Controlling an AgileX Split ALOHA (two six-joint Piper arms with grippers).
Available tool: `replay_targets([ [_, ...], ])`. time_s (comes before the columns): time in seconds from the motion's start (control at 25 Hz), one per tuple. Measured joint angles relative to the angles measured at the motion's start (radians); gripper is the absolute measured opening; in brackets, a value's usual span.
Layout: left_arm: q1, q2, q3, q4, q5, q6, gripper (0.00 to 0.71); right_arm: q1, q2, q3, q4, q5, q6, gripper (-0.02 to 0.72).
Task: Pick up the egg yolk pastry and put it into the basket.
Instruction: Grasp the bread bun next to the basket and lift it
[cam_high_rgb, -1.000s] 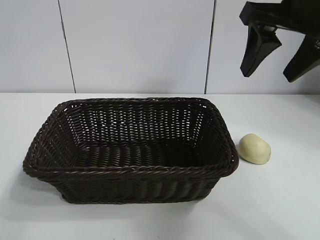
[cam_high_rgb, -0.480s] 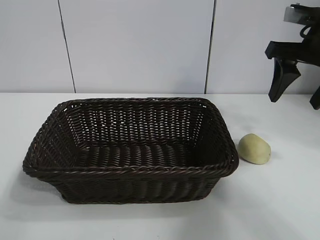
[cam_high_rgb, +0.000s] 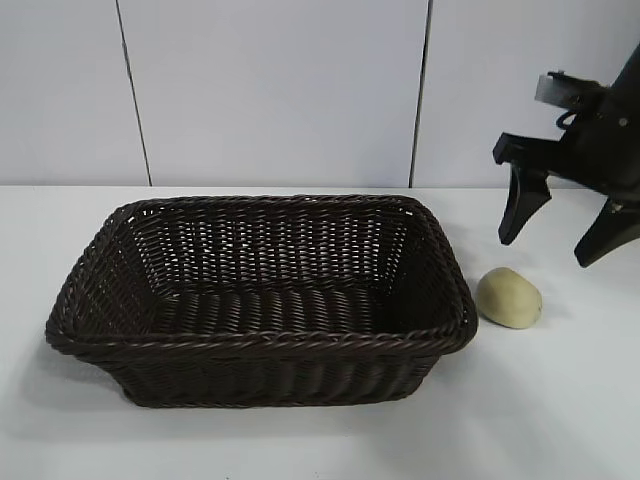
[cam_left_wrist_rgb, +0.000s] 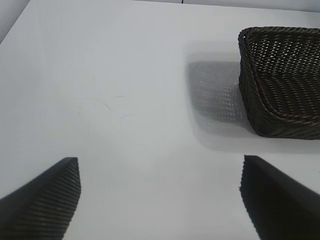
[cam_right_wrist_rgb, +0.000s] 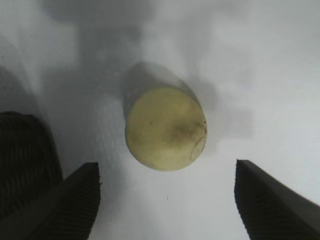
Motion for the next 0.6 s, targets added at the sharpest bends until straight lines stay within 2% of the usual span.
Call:
replay_targets([
  [0.2,0.0,0.0,0.0,0.0,0.0,0.0,0.63,0.0,0.104,0.0,0.033,-0.046,0.0,0.536],
  [0.28,0.0,0.0,0.0,0.0,0.0,0.0,0.63,0.0,0.115,0.0,0.037,-0.05,0.0,0.496],
  [0.36,0.0,0.0,0.0,0.0,0.0,0.0,0.63,0.0,0.115,-0.002,0.04,-0.053,0.0,0.386],
  [0.48,0.0,0.0,0.0,0.0,0.0,0.0,0.63,0.0,0.115,-0.005,0.043,-0.058,-0.002,0.157],
  [0.52,0.0,0.0,0.0,0.0,0.0,0.0,0.63,0.0,0.114,-0.005,0.043,-0.058,-0.004,0.103],
  [0.6,0.0,0.0,0.0,0.0,0.0,0.0,0.63,0.0,0.105,-0.005,0.043,-0.056,-0.016,0.064],
])
